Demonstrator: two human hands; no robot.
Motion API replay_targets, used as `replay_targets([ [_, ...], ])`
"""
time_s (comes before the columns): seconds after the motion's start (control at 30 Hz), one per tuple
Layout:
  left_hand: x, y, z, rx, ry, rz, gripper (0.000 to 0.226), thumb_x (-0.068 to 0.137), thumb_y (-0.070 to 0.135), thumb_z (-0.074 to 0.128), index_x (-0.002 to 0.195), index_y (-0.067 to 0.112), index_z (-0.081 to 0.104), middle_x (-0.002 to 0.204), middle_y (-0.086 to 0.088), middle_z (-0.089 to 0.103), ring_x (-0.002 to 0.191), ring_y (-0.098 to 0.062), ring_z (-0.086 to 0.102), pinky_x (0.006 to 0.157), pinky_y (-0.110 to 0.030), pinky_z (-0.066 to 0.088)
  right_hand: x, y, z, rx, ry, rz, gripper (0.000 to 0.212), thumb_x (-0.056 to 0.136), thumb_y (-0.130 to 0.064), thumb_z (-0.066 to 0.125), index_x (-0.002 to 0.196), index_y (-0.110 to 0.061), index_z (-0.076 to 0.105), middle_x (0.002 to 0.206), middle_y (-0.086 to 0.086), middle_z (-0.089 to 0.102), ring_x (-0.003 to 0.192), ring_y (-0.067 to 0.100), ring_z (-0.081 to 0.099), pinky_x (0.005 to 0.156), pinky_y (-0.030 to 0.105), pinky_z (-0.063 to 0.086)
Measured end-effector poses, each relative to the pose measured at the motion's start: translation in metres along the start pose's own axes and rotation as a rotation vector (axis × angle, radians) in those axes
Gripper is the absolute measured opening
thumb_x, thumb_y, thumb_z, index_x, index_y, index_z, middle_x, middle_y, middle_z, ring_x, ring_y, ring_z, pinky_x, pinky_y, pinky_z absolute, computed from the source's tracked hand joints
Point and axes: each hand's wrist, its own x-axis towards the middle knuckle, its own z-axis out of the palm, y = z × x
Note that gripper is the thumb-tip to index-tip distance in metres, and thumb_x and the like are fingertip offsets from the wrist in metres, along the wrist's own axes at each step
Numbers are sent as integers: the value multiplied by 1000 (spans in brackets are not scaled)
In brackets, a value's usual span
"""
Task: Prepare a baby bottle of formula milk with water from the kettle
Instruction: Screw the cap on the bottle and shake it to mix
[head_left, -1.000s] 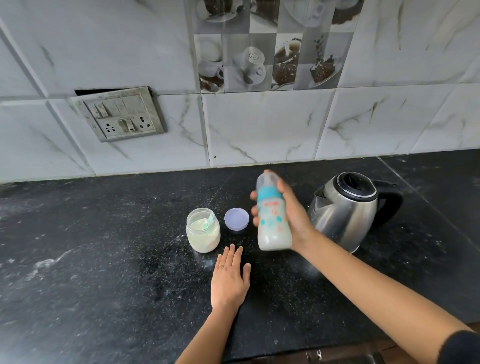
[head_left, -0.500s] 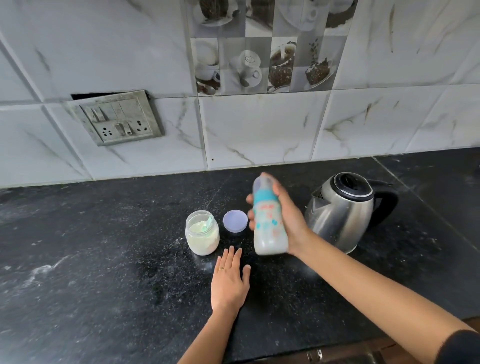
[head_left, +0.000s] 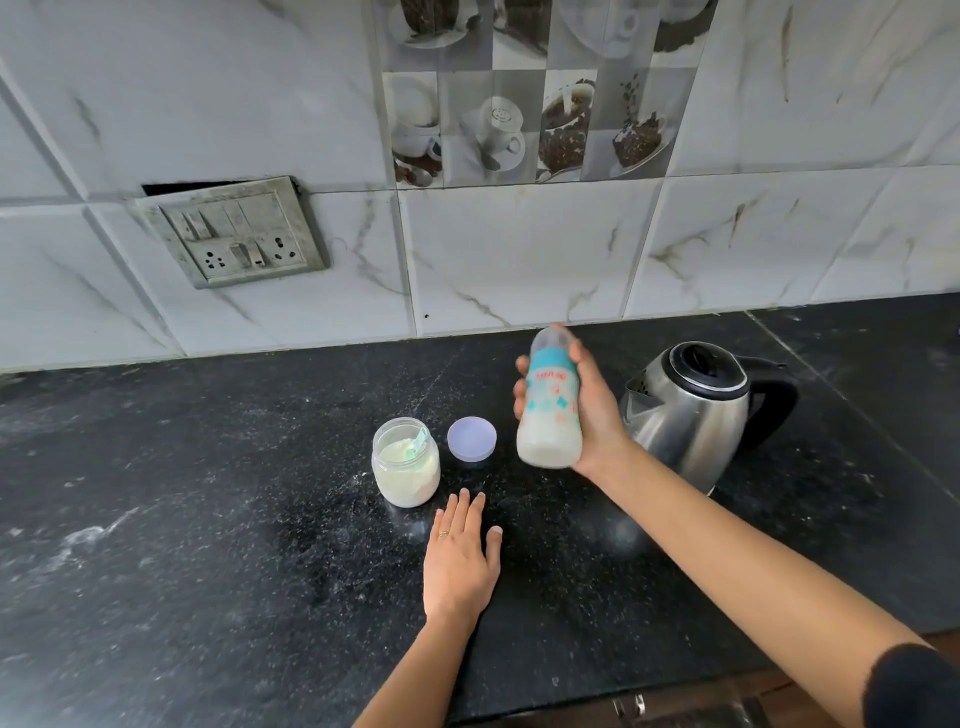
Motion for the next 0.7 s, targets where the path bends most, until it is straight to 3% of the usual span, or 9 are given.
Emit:
replay_targets([
  [0.07,-1,0,0,-2,2,3,75,88,56,4,149,22,29,157,1,23,147,-12,12,116,-22,-6,1,-3,0,50,28,17,44,92,-49,49,120,-15,50,89,5,62,62,19,64,55,29,55],
  [0.23,0,1,0,7,4,1,75,87,55,4,149,22,29,157,2,24,147,-11,12,116,-22,-6,-18,18,-7,-219,-119,-36,32,97,-39,41,127,-34,50,92,11,64,66,23,61,56,32,52],
  [0.37,0,0,2,4,5,-2,74,89,56,5,148,21,31,157,1,24,146,-12,14,116,-22,-5,-1,5,-3,54,25,-15,46,93,-46,49,132,-22,45,89,8,62,63,21,63,55,30,54],
  [0.53,0,0,2,10,6,-2,74,88,55,6,147,20,33,156,1,27,146,-12,15,118,-25,-2,-22,23,-3,-234,-152,-9,32,96,-39,43,127,-33,49,89,11,63,63,25,59,55,33,52],
  [0.7,0,-1,3,9,6,-3,75,88,56,3,149,23,29,158,2,22,147,-11,12,116,-23,-5,1,-10,2,-2,33,-54,44,93,-46,50,131,-25,43,87,7,63,62,22,63,55,31,54],
])
